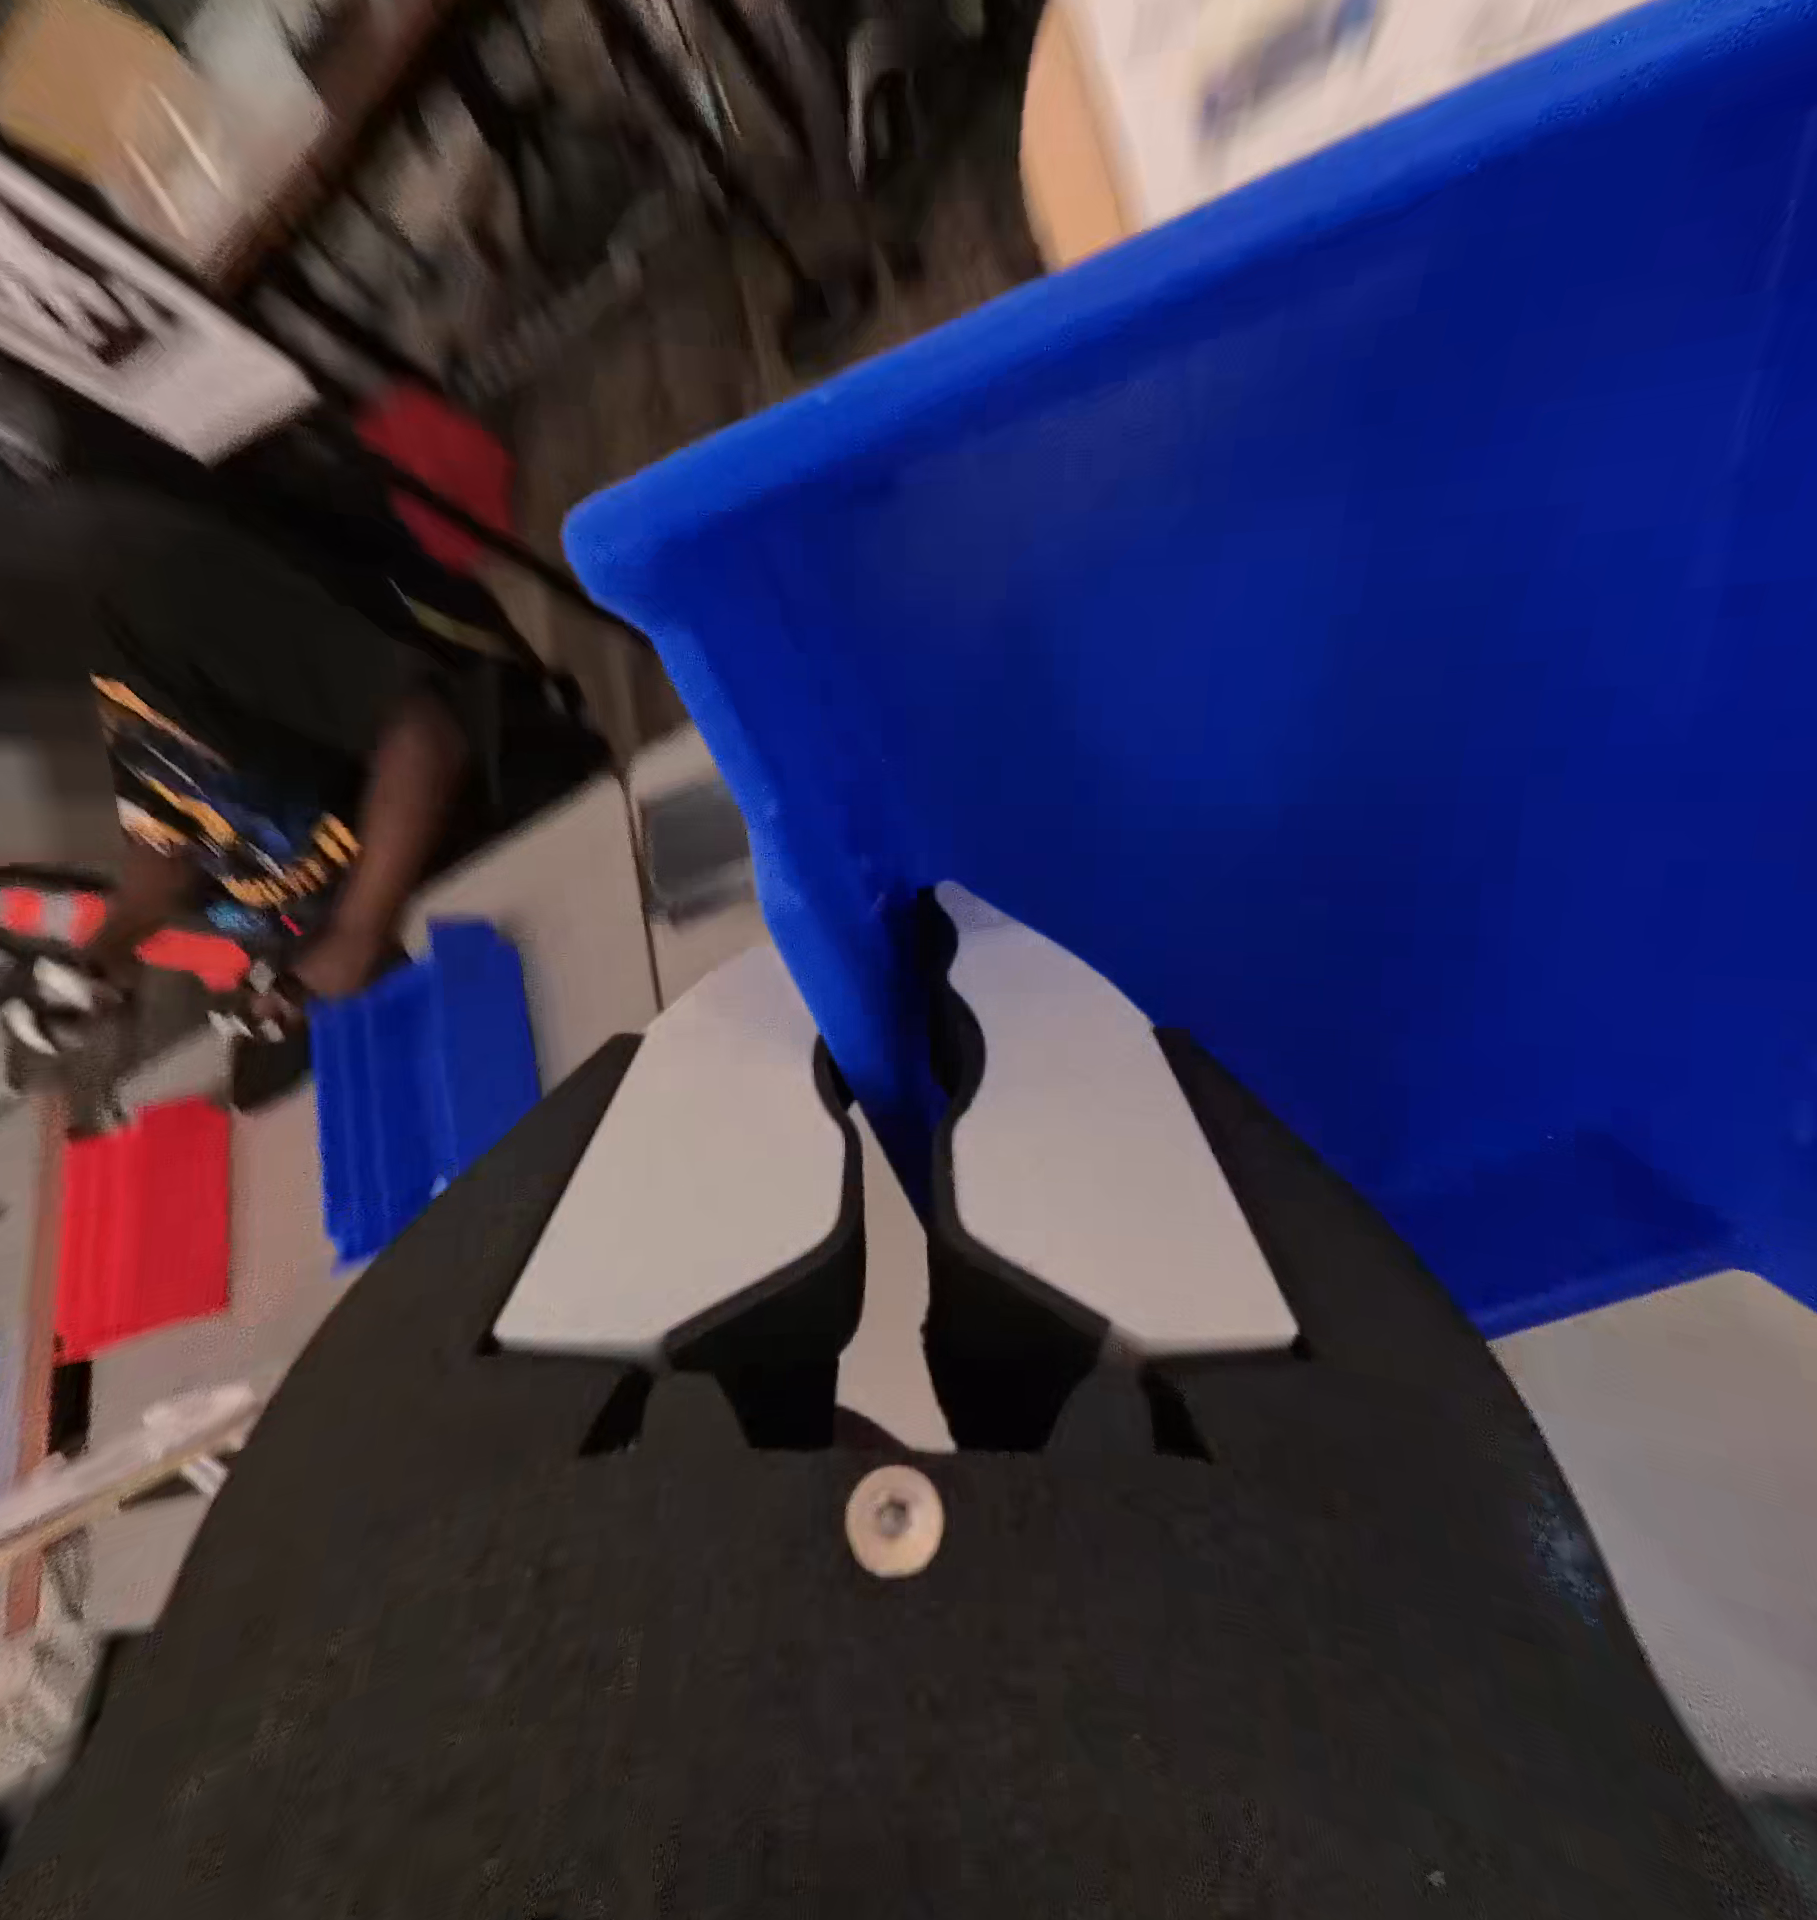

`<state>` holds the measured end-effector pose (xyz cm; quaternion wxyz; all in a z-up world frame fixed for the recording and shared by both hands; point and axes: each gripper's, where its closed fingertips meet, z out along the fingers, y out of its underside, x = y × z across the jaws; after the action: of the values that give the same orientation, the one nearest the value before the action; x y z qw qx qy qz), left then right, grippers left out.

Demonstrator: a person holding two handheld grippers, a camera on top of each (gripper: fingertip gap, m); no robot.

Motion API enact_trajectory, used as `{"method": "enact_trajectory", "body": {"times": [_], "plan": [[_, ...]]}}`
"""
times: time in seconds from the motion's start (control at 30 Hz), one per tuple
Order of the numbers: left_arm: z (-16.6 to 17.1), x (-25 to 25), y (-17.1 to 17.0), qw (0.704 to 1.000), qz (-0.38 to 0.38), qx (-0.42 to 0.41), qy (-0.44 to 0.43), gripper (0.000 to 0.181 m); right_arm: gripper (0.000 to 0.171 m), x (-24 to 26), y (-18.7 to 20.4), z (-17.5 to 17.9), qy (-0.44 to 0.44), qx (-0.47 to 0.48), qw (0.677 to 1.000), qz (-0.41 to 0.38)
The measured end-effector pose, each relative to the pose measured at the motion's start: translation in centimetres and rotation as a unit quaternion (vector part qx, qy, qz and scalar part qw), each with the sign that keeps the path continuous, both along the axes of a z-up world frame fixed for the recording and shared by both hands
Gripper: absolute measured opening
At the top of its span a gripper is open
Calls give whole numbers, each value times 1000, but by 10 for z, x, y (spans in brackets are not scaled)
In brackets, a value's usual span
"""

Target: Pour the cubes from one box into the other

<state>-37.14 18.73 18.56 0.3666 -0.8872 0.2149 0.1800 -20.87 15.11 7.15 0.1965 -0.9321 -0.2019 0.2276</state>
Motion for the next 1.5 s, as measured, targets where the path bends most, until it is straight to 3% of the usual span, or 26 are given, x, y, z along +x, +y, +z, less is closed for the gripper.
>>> {"method": "enact_trajectory", "body": {"times": [0.1, 0.23, 0.3, 0.47, 0.67, 0.77, 0.87, 0.97, 1.03, 1.1, 1.17, 1.23, 1.33, 1.4, 1.5], "plan": [[-72, -72, -3, 994, 26, -109, -13, 7, 7, -66, -16, -59, -27, -102, 994, 23], [-160, -135, 16, 978, 56, -187, -66, 7, 8, -119, -8, -119, -91, -169, 981, 22], [-199, -151, 32, 968, 62, -212, -117, 7, 7, -130, 6, -142, -124, -186, 974, 25], [-277, -166, 60, 946, 40, -285, -149, 7, 7, -137, 38, -191, -159, -244, 956, 37], [-326, -170, 89, 938, 42, -305, -155, 7, 15, -146, 58, -224, -138, -263, 954, 35], [-331, -167, 91, 938, 33, -290, -187, 8, 25, -147, 58, -223, -124, -238, 962, 50], [-324, -175, 88, 950, 38, -261, -166, 15, 28, -152, 56, -203, -58, -191, 979, 50], [-295, -187, 79, 966, 59, -208, -140, 31, 33, -147, 29, -157, 49, -122, 988, 86], [-253, -187, 70, 978, 64, -126, -154, 35, 33, -119, -4, -121, 100, -34, 986, 130], [-204, -170, 45, 971, 52, -23, -231, 37, 33, -69, -38, -93, 123, 67, 979, 149], [-164, -145, 0, 947, 25, 74, -313, 42, 33, -5, -67, -72, 141, 175, 965, 137], [-146, -115, -59, 916, 2, 153, -372, 42, 33, 71, -92, -67, 131, 272, 946, 119], [-182, -62, -146, 888, 5, 171, -426, 29, 36, 211, -108, -84, 41, 367, 929, -20], [-236, -26, -195, 900, 15, 99, -424, 31, 37, 298, -130, -107, 10, 375, 918, -131], [-289, -7, -239, 912, 49, 91, -397, 45, 35, 388, -174, -156, 39, 360, 894, -263]]}}
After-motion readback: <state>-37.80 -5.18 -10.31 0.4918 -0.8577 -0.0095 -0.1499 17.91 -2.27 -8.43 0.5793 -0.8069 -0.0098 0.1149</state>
